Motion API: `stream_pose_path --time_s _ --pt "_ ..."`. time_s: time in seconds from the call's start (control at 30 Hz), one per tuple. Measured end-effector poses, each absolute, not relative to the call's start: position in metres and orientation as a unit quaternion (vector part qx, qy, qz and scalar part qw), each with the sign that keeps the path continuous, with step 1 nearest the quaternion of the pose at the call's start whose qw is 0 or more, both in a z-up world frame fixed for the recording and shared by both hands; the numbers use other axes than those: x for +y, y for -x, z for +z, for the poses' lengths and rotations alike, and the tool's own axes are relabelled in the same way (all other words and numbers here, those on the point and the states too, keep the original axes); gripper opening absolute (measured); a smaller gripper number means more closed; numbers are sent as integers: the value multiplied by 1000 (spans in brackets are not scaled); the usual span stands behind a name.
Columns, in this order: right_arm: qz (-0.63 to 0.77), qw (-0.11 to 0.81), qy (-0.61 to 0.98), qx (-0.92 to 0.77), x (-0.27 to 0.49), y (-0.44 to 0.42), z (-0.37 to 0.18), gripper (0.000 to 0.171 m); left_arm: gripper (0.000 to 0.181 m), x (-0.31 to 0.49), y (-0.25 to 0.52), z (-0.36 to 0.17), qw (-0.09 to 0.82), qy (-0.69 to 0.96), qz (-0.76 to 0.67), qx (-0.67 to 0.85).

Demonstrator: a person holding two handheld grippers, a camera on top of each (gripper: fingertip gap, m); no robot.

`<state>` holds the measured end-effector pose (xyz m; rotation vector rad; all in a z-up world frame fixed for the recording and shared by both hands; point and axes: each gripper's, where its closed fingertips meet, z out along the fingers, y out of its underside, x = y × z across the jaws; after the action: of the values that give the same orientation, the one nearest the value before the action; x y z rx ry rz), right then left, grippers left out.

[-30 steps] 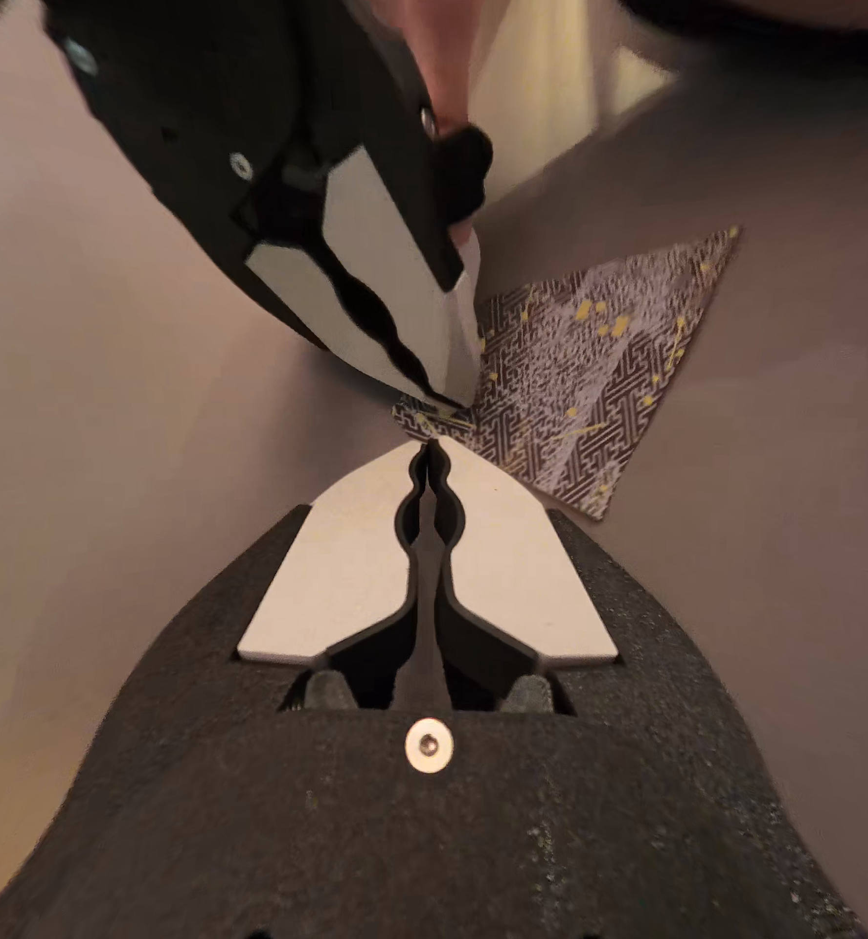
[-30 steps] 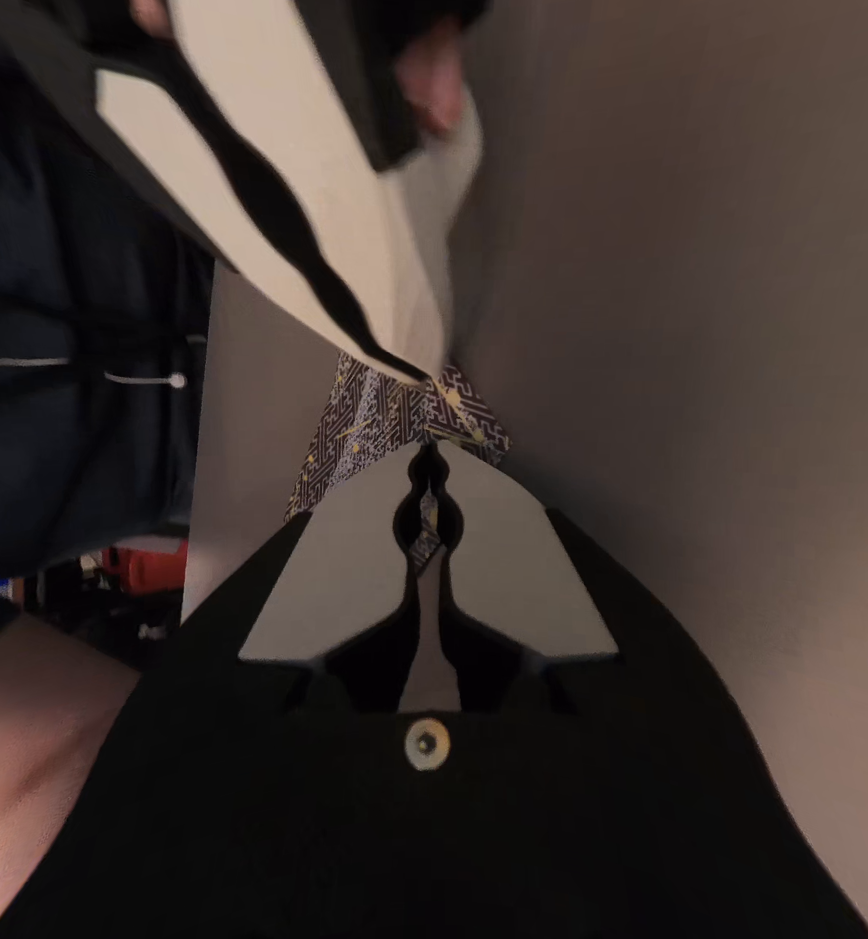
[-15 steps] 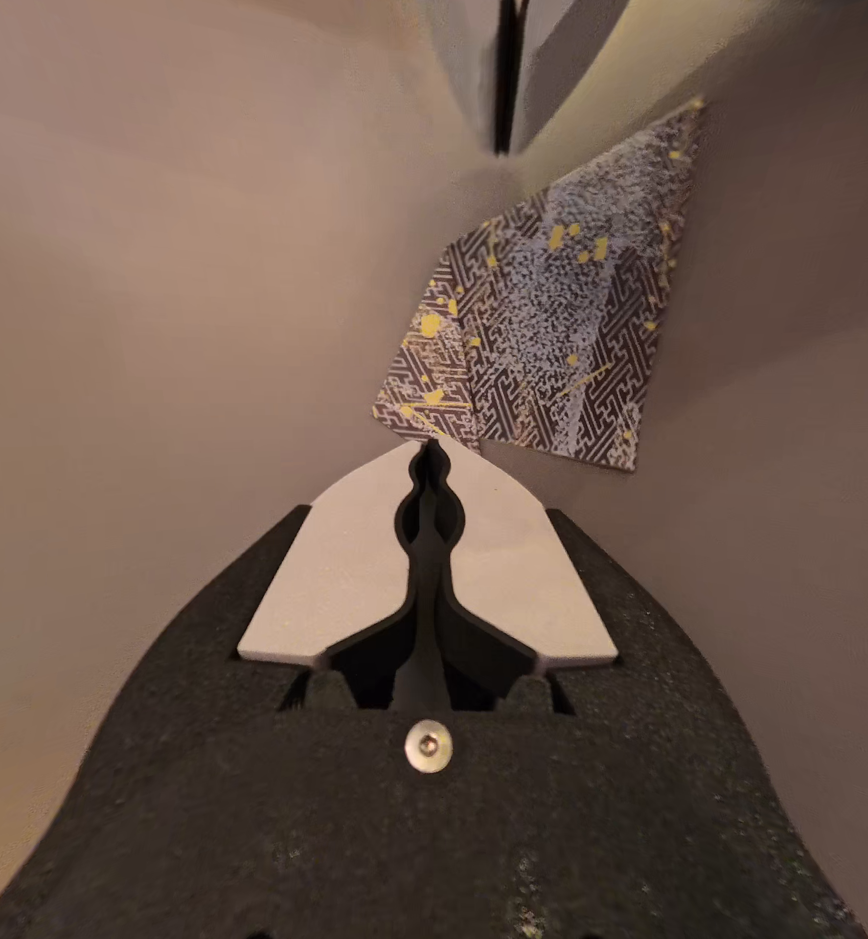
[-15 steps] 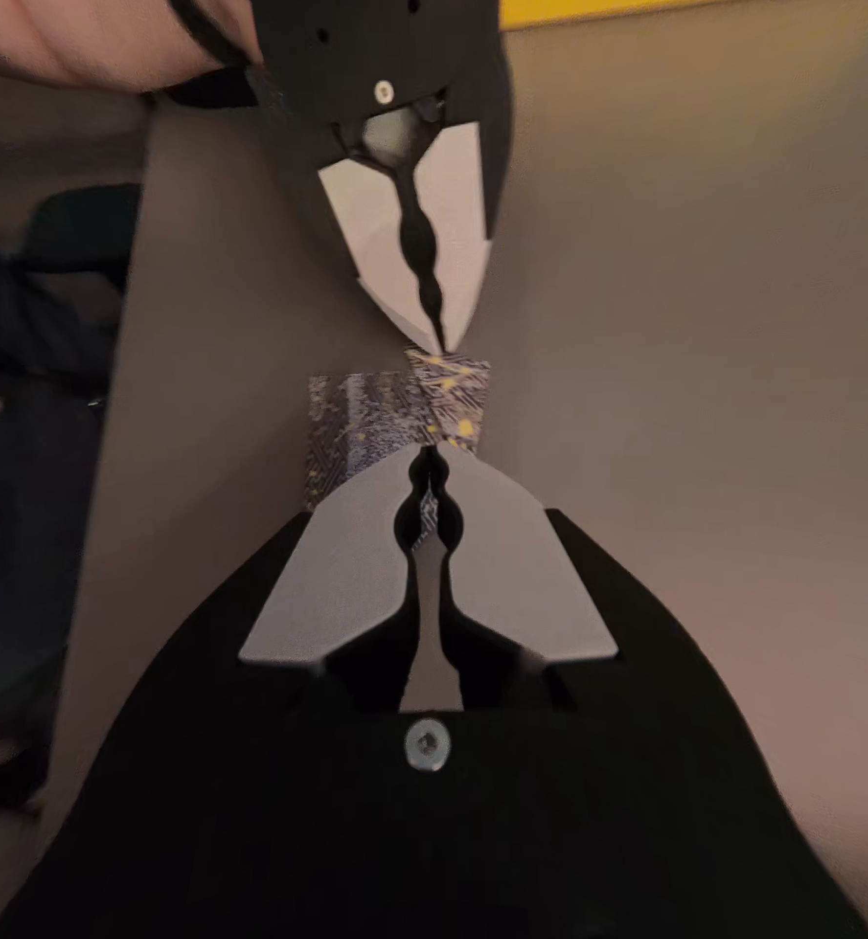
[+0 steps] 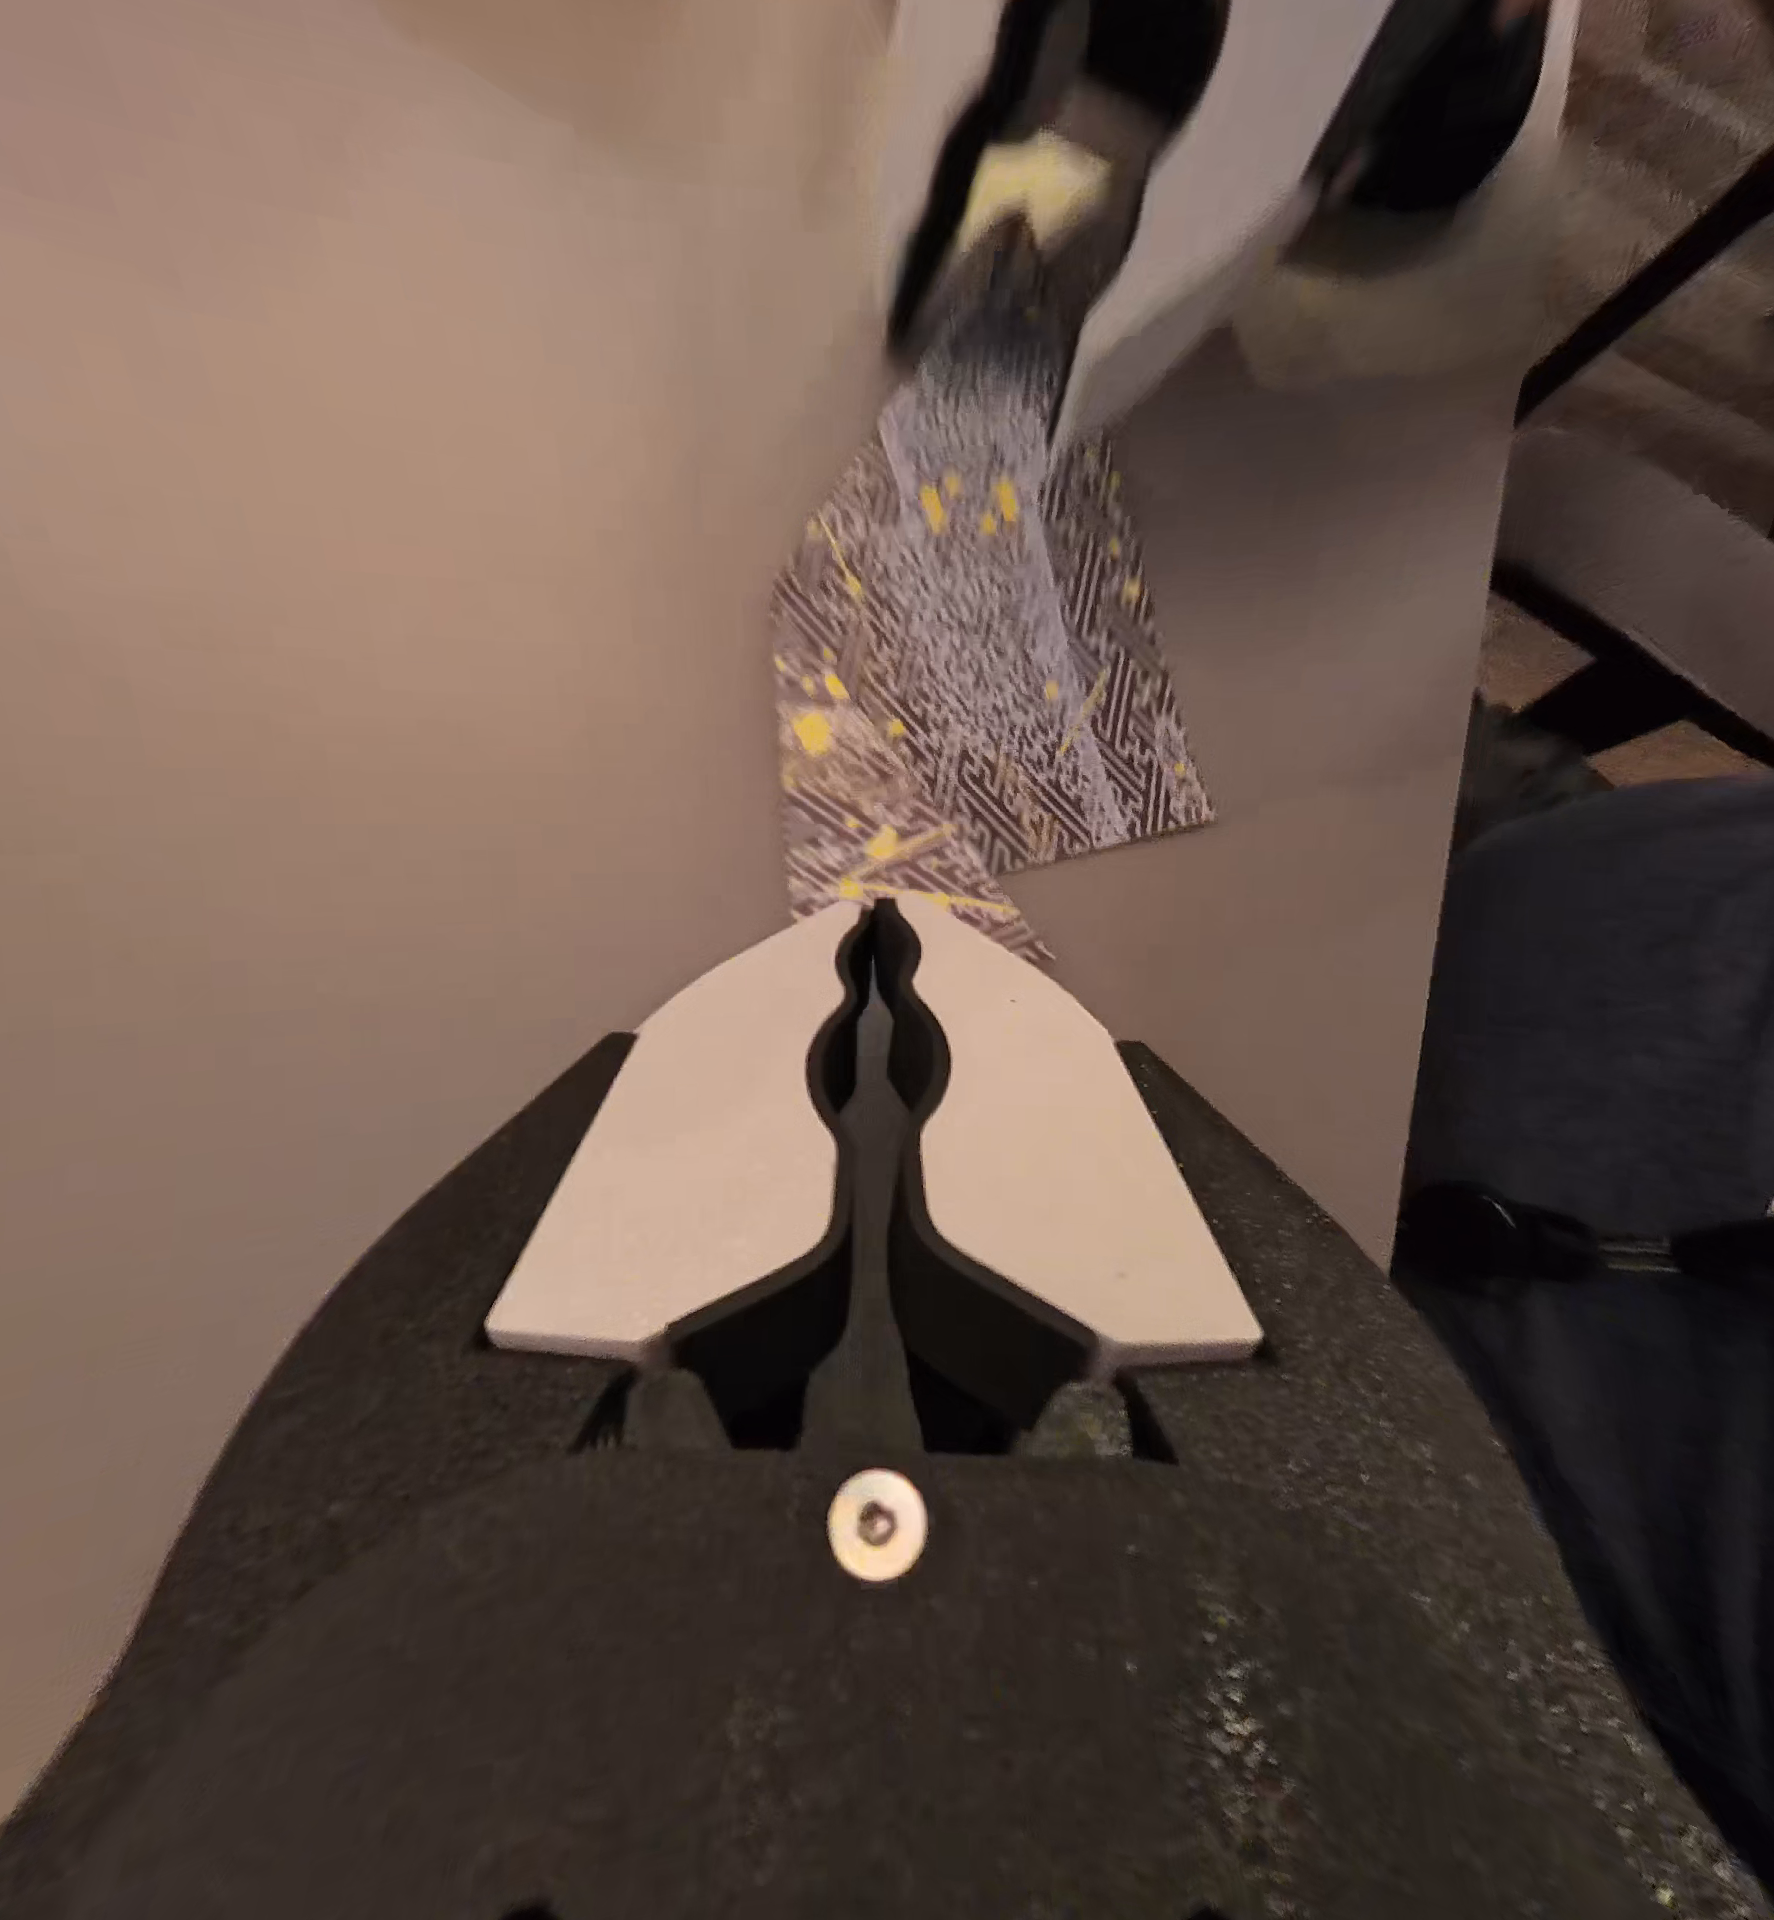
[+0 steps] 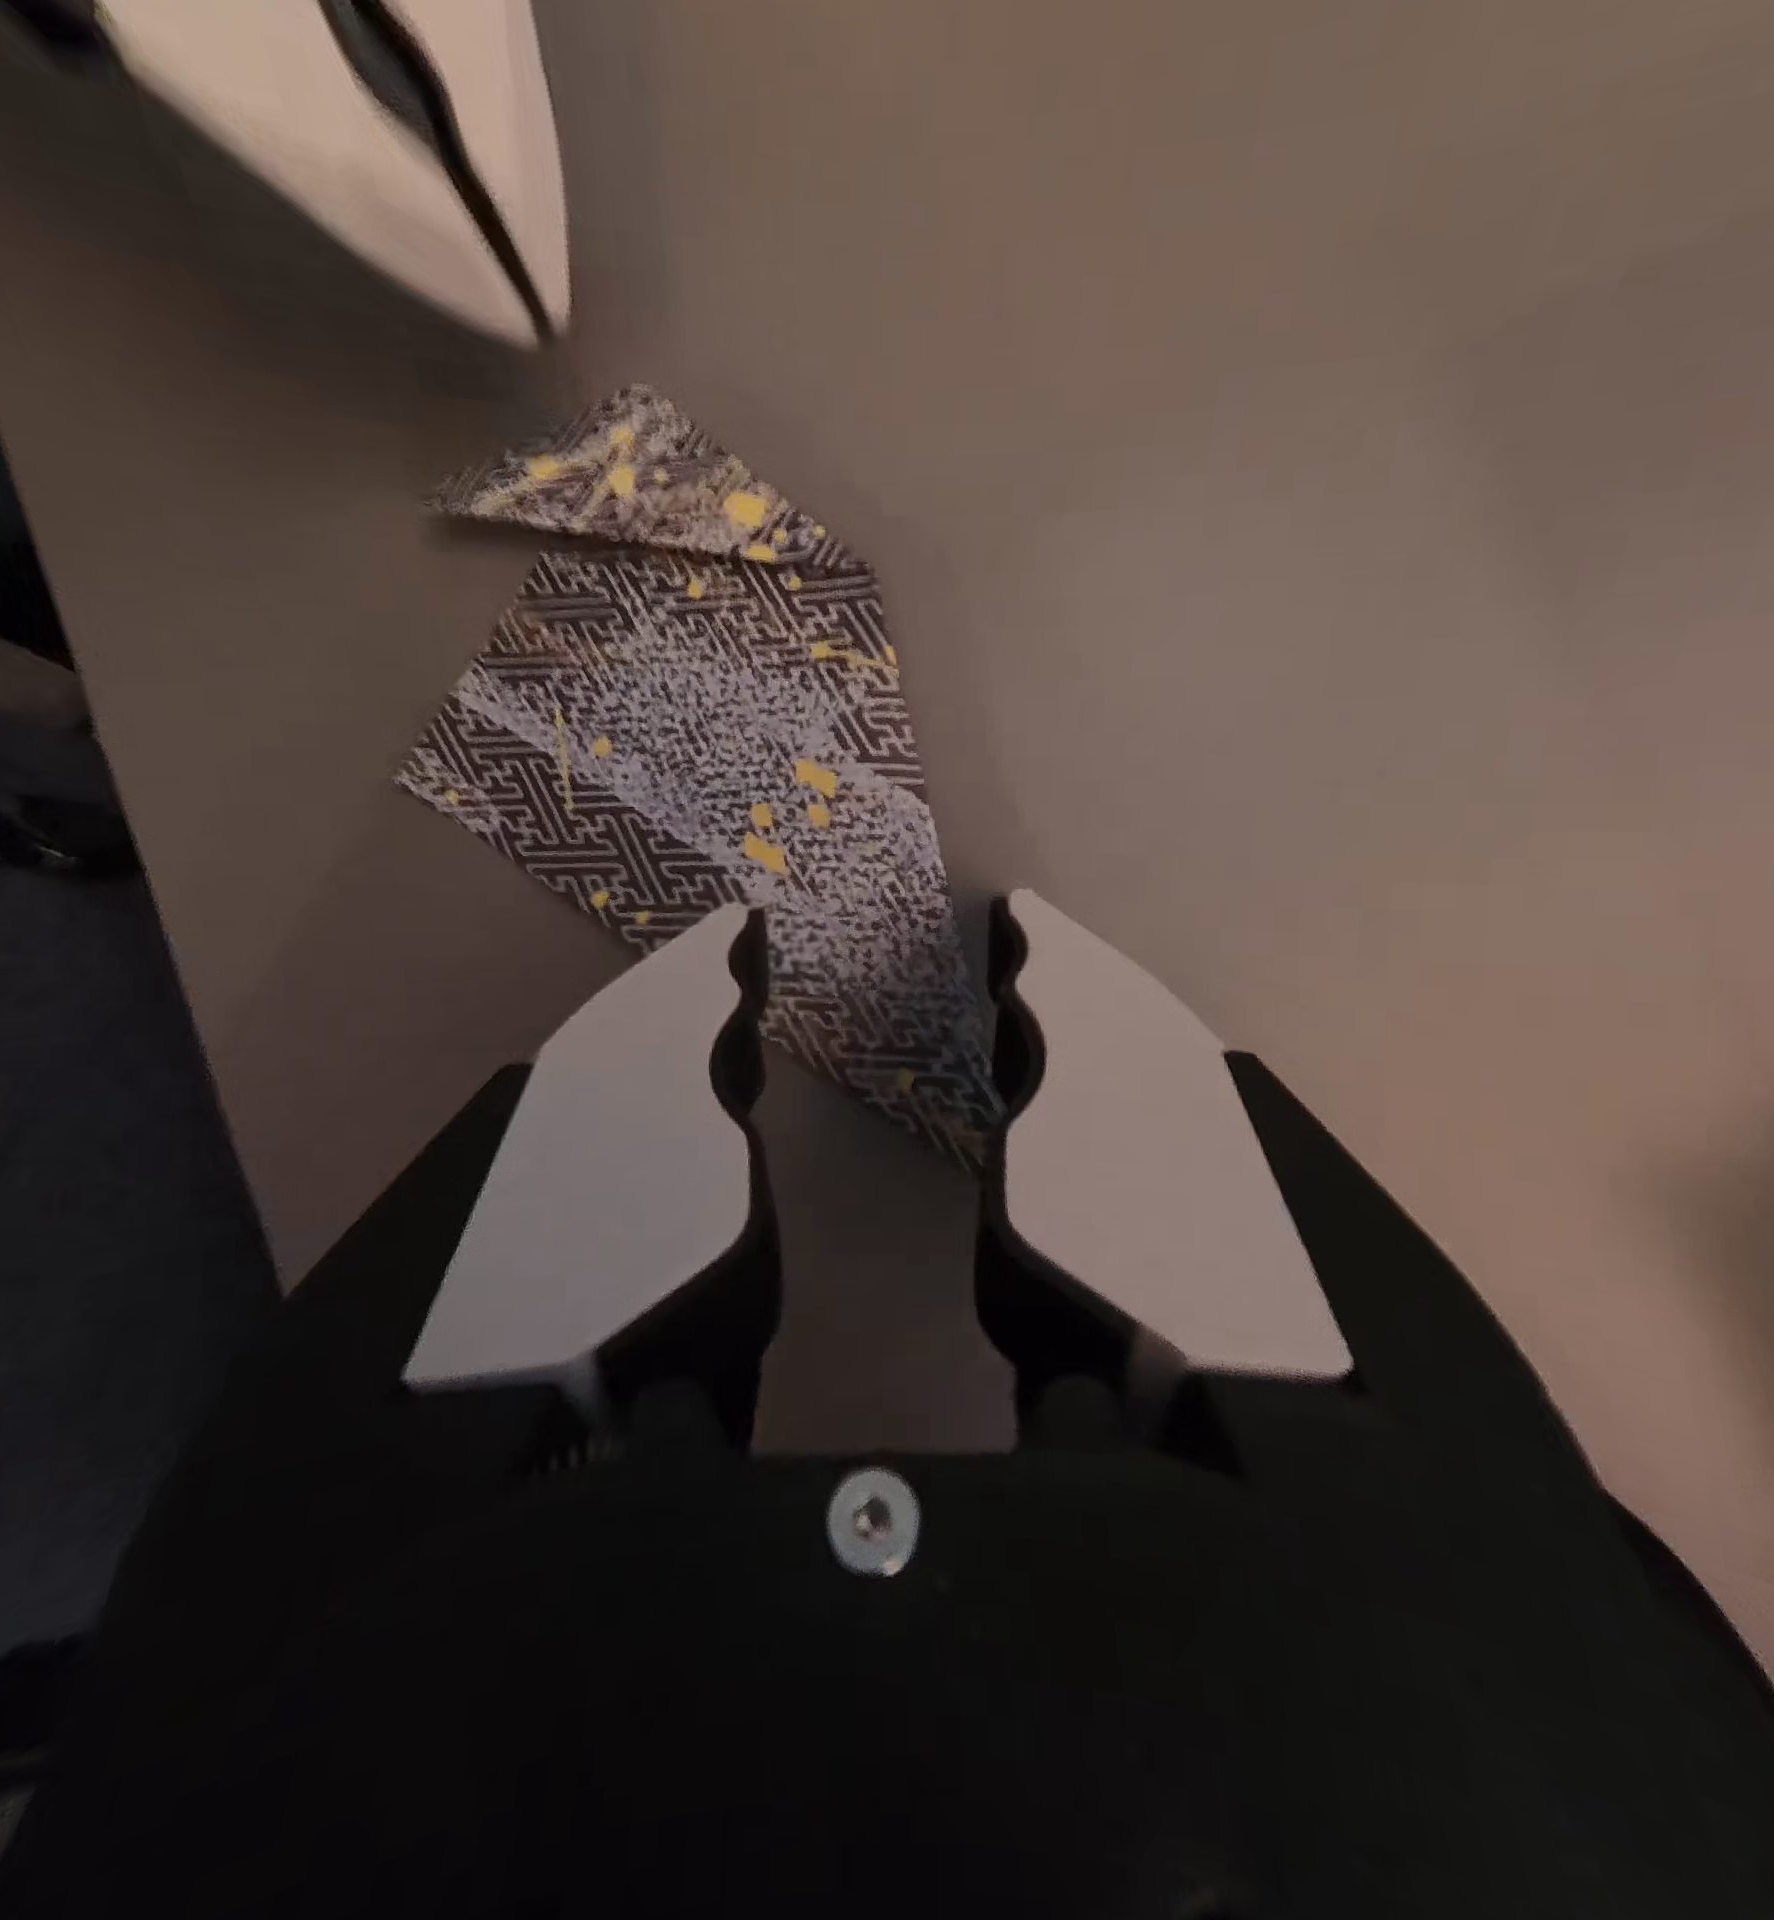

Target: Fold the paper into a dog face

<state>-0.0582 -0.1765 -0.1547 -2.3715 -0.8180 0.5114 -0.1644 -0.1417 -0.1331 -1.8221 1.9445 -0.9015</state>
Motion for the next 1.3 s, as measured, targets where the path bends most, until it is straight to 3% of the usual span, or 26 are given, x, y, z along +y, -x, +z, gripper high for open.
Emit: stream_pose_path --time_s 0.03,0.17,0.2,0.4,0.43,0.67,0.73,1.03,1.3 --pt "179 297 885 -311 -174 58 -154 40 0 -136 160 -123 180 629 -323 684" --pt "124 308 879 -344 -170 57 -157 35 0 -120 138 -119 178 576 -296 740" --pt "125 310 877 -346 -170 58 -157 34 12 -118 129 -125 165 571 -288 751" --pt "124 317 874 -347 -170 59 -157 33 14 -135 103 -146 36 528 -323 784" --pt "122 317 874 -348 -171 59 -157 33 22 -137 102 -148 19 527 -323 786" --pt "125 317 874 -347 -171 59 -157 33 11 -141 101 -154 -61 530 -298 791" --pt "124 318 874 -347 -171 59 -157 32 0 -139 100 -156 -62 534 -287 793" --pt "132 317 871 -350 -172 61 -156 33 0 -145 107 -156 -50 514 -268 813" --pt "296 306 840 -337 -175 68 -134 36 0 -152 108 -142 -19 501 -310 808"
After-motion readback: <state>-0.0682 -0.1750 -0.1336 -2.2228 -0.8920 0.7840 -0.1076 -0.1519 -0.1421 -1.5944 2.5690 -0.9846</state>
